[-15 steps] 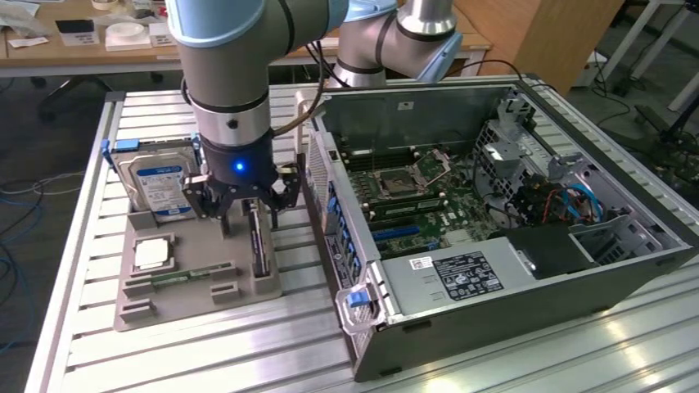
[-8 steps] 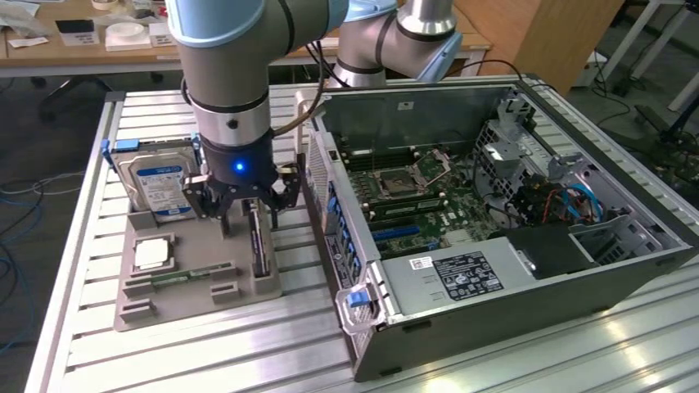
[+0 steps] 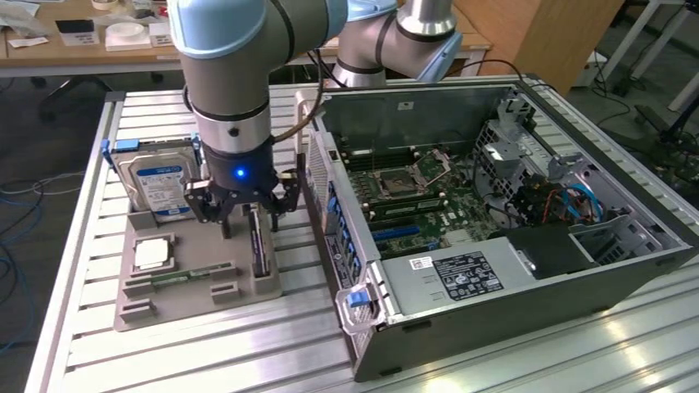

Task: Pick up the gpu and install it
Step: 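Pick up the gpu and move the gpu toward the slot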

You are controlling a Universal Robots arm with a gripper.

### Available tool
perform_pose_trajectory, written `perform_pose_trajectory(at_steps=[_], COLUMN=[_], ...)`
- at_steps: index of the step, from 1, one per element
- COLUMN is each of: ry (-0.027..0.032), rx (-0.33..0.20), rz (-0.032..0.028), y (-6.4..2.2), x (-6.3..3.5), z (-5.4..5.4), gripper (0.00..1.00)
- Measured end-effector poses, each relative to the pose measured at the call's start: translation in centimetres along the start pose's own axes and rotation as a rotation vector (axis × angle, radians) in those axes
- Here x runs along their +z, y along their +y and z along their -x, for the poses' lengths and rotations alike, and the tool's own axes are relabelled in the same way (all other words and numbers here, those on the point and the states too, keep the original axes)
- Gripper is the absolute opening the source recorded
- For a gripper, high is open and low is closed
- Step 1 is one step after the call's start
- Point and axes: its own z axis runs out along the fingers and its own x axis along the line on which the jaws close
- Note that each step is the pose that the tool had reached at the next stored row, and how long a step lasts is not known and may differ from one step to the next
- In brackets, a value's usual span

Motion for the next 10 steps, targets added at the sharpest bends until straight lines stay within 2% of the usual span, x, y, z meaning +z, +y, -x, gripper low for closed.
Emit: perform_pose_trajectory(at_steps=[3, 6, 10], ry=[-0.0002, -0.0057, -0.0058], rx=[0.0, 0.015, 0.018], rz=[-0.0003, -0.0005, -0.0008], y=[-0.05, -0.14, -0.14], x=[0.54, 0.99, 1.22], z=[0.0, 0.0, 0.0], gripper=[0.71, 0.71, 0.71])
